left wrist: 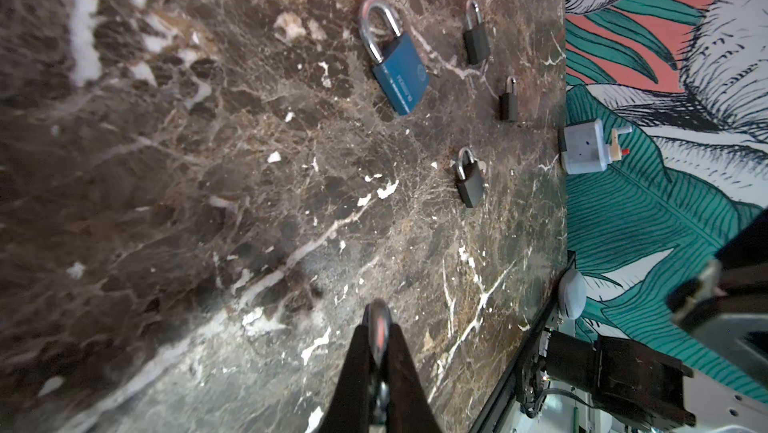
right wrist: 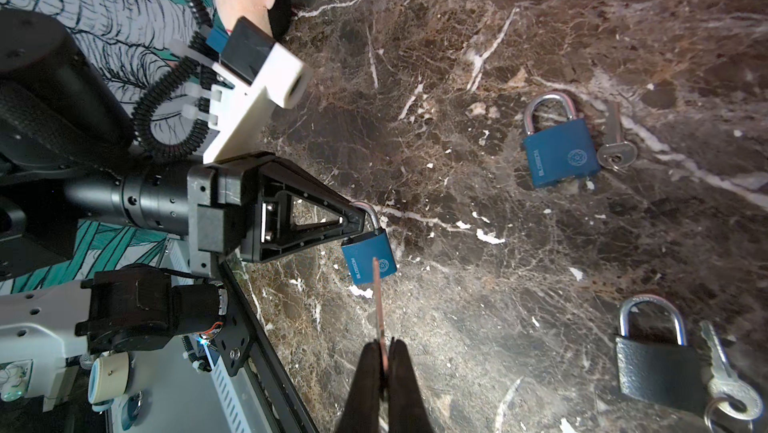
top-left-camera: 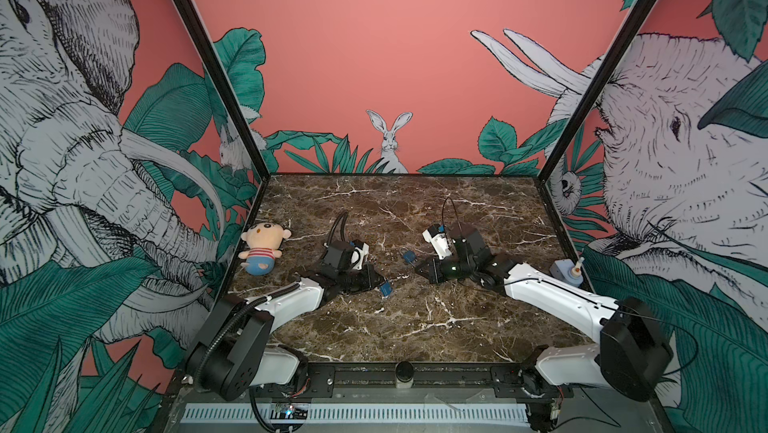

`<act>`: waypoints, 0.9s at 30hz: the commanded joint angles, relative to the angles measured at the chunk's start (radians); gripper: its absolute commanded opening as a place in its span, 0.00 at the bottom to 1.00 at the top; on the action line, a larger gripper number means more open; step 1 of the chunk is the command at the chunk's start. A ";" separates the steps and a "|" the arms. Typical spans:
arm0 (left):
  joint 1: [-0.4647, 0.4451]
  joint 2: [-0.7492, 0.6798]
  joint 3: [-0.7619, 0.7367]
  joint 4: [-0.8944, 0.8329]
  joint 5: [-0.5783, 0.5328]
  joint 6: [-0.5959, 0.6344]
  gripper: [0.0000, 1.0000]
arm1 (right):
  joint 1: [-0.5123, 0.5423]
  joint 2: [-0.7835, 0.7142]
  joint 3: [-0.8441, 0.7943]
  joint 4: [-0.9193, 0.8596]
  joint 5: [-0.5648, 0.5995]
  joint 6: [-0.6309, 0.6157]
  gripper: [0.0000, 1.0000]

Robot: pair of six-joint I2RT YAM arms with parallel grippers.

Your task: Lock with the key

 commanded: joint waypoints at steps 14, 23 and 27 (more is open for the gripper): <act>-0.029 0.047 -0.011 0.080 -0.084 -0.028 0.22 | 0.049 0.049 -0.020 0.102 0.056 0.058 0.00; -0.030 -0.011 -0.007 -0.010 -0.152 -0.005 0.34 | 0.087 0.091 0.002 0.083 0.132 0.065 0.00; -0.030 -0.069 0.007 -0.098 -0.203 0.021 0.35 | 0.114 0.110 0.006 0.078 0.201 0.081 0.00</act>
